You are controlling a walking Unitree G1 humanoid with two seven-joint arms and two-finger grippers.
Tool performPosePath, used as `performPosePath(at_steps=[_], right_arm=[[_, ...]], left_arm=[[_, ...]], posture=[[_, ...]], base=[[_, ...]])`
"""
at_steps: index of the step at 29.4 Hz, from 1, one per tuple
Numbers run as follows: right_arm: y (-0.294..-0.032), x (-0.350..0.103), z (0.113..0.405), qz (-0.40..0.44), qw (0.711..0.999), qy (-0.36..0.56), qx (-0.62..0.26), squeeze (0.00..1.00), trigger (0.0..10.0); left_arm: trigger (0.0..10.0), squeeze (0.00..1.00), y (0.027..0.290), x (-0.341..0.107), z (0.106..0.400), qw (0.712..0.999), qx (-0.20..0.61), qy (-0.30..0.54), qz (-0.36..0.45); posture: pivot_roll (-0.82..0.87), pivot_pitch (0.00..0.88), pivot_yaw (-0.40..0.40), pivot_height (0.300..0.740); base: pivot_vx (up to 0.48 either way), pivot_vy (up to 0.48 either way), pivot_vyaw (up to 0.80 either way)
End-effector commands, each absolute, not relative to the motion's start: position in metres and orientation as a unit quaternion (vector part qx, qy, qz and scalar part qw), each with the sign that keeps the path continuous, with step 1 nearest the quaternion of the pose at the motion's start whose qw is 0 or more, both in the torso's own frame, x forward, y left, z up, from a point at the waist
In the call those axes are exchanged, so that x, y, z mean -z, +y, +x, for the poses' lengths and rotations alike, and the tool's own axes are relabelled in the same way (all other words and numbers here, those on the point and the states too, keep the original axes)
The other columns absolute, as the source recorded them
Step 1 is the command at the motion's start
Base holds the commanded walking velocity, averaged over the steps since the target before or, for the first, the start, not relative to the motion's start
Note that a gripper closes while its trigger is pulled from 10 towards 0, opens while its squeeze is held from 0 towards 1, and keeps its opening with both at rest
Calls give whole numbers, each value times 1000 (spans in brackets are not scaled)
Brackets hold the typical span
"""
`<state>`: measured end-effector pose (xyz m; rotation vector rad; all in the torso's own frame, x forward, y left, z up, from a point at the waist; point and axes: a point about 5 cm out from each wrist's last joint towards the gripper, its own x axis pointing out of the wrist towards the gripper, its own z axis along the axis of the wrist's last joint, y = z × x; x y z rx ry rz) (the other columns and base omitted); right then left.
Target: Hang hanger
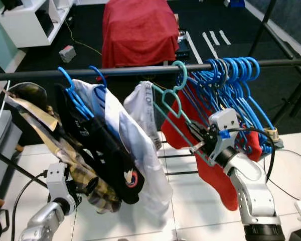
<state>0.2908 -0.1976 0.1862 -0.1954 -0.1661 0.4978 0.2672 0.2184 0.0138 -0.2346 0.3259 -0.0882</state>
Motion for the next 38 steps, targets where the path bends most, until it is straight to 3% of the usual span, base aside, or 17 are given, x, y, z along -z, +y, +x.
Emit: performPosePath(at_steps=[1, 13, 29, 38], right_arm=[[-198, -192, 286, -112, 959, -104, -241, 0, 10000], [-196, -216, 291, -208, 940, -136, -234, 0, 10000], [-192, -211, 275, -201, 941, -129, -237, 0, 10000], [-187, -213, 276, -202, 943, -141, -222, 0, 10000]], left_arm=[[10000, 0, 226, -7, 260, 977, 36, 180, -108], [10000, 0, 224, -4, 260, 977, 41, 181, -108], [10000, 0, 223, -3, 260, 977, 50, 185, -97], [10000, 0, 234, -10, 267, 979, 36, 182, -81]], posture=[[-92, 145, 57, 740], [-81, 122, 52, 740], [-90, 123, 57, 740], [-82, 124, 59, 740]], base=[[0, 0, 0], [0, 0, 0], [0, 0, 0], [-397, 0, 0]])
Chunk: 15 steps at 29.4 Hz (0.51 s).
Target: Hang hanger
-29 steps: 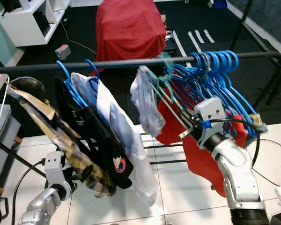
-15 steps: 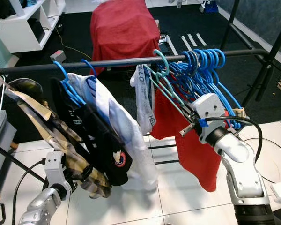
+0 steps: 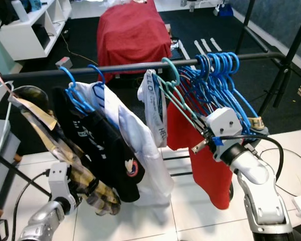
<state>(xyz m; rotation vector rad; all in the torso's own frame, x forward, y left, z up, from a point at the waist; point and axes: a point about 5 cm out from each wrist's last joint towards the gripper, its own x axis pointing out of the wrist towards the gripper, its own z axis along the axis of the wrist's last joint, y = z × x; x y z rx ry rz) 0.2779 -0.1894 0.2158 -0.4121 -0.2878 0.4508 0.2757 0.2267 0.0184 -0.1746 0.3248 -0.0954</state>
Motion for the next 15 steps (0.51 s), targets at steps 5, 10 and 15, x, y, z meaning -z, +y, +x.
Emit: performPosePath(at_steps=[5, 10, 15], right_arm=[[-182, -215, 277, -198, 943, -146, -222, 0, 10000], [-174, -216, 277, -191, 944, -152, -224, 0, 10000], [-170, -218, 275, -188, 945, -157, -219, 0, 10000]], left_arm=[[10000, 0, 237, -15, 271, 981, 34, 174, -82], [10000, 0, 243, -20, 274, 982, 28, 167, -81], [10000, 0, 248, -25, 278, 984, 24, 159, -80]], posture=[[-78, 122, 59, 740], [-81, 123, 60, 740], [-83, 123, 60, 740]], base=[[-436, 0, 0], [-452, 0, 0], [-453, 0, 0]])
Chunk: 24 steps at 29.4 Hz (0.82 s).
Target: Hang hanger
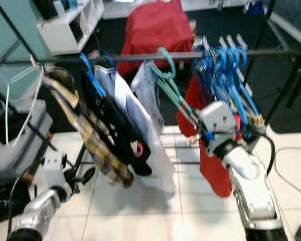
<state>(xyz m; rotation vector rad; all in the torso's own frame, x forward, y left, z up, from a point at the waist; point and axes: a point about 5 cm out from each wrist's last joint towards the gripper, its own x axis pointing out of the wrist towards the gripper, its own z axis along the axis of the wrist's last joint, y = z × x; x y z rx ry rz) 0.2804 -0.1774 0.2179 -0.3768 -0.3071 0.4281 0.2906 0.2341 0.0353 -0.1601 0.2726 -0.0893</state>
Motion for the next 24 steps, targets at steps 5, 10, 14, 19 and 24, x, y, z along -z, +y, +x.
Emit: performPosePath(at_steps=[5, 10, 14, 19, 24], right_arm=[[-171, -218, 275, -189, 946, -156, -212, 0, 10000], [-172, -214, 275, -191, 949, -148, -203, 0, 10000], [-173, -213, 275, -190, 950, -144, -201, 0, 10000], [-174, -214, 276, -189, 951, -145, -198, 0, 10000], [-174, -215, 275, -190, 951, -146, -197, 0, 10000]], left_arm=[[10000, 0, 249, -28, 281, 984, 25, 155, -81], [10000, 0, 245, -30, 284, 985, 32, 151, -82], [10000, 0, 243, -30, 284, 984, 39, 149, -85], [10000, 0, 242, -30, 282, 985, 46, 144, -86], [10000, 0, 242, -32, 282, 987, 61, 133, -73]], posture=[[-87, 124, 63, 740], [-90, 124, 69, 740], [-89, 125, 70, 740], [-86, 122, 68, 740], [-85, 116, 70, 740]], base=[[-399, 0, 0], [-90, 0, 0], [0, 0, 0], [0, 0, 0], [94, 0, 0]])
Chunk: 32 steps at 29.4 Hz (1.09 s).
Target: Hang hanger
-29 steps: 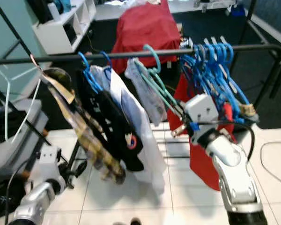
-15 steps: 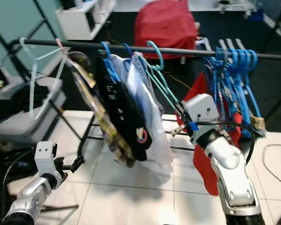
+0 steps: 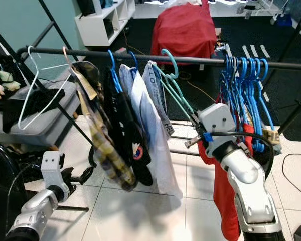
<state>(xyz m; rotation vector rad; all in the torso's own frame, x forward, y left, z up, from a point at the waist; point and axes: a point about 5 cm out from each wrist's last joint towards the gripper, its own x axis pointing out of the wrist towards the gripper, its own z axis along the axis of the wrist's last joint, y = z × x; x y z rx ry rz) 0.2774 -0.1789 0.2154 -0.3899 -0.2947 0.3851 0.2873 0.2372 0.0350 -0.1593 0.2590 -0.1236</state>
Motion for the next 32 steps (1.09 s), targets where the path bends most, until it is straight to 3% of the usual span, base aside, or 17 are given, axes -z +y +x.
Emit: performPosePath(at_steps=[1, 6, 20, 32], right_arm=[[-174, -215, 275, -190, 951, -146, -197, 0, 10000], [-174, -216, 275, -191, 951, -148, -195, 0, 10000], [-176, -219, 274, -192, 950, -153, -194, 0, 10000], [-176, -220, 274, -191, 950, -154, -192, 0, 10000]], left_arm=[[10000, 0, 242, -32, 282, 987, 61, 133, -73], [10000, 0, 240, -33, 282, 987, 64, 128, -76], [10000, 0, 233, -32, 280, 984, 95, 125, -79], [10000, 0, 229, -34, 279, 984, 113, 114, -77]], posture=[[-85, 116, 70, 740], [-88, 113, 73, 740], [-86, 101, 80, 740], [-85, 115, 85, 740]], base=[[472, 0, 0], [419, 0, 0], [0, 0, 0], [449, 0, 0]])
